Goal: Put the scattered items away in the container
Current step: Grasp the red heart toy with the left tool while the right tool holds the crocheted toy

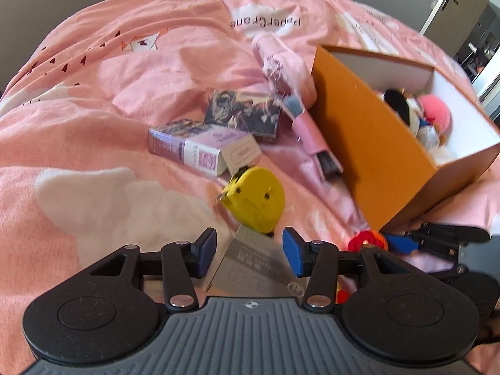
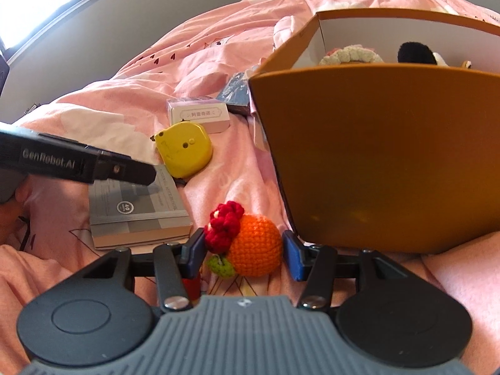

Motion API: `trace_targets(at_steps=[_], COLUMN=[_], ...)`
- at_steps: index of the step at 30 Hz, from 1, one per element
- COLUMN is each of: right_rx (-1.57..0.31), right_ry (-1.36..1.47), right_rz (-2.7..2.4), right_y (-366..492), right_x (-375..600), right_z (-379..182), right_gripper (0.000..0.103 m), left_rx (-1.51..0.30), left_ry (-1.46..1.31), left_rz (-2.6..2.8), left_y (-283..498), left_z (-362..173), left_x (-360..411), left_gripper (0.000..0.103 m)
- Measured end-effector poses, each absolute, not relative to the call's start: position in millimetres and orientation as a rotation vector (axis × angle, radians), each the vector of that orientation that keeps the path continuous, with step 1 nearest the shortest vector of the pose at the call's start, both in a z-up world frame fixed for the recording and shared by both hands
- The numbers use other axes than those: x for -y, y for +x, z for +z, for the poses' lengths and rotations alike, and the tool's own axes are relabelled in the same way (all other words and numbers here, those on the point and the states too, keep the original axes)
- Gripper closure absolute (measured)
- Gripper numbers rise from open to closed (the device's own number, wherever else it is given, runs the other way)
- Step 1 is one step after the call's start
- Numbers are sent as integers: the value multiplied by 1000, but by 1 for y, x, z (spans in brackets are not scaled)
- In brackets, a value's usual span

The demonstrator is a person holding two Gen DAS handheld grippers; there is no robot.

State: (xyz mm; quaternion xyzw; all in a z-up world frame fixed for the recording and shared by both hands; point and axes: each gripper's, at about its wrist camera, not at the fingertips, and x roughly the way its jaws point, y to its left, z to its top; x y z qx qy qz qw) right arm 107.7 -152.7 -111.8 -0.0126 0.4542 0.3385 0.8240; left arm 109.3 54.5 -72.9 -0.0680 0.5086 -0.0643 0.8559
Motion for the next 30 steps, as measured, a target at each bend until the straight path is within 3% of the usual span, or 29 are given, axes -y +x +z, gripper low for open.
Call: trace_targets(at_steps=[20,30], right_rx=[-880,-845], right_ry=[9,41], right_rz=[636,595], right_y=[108,108], right_x=[228,251], right_z=[-21,-8], right_gripper=[48,48], left_rx=[-1010,-1206], left_ry=[-65,244], left_rz=[-323,-548], left_y=[139,100], left_z=[-49,-74], left_x=[-9,45], left_gripper=[58,62])
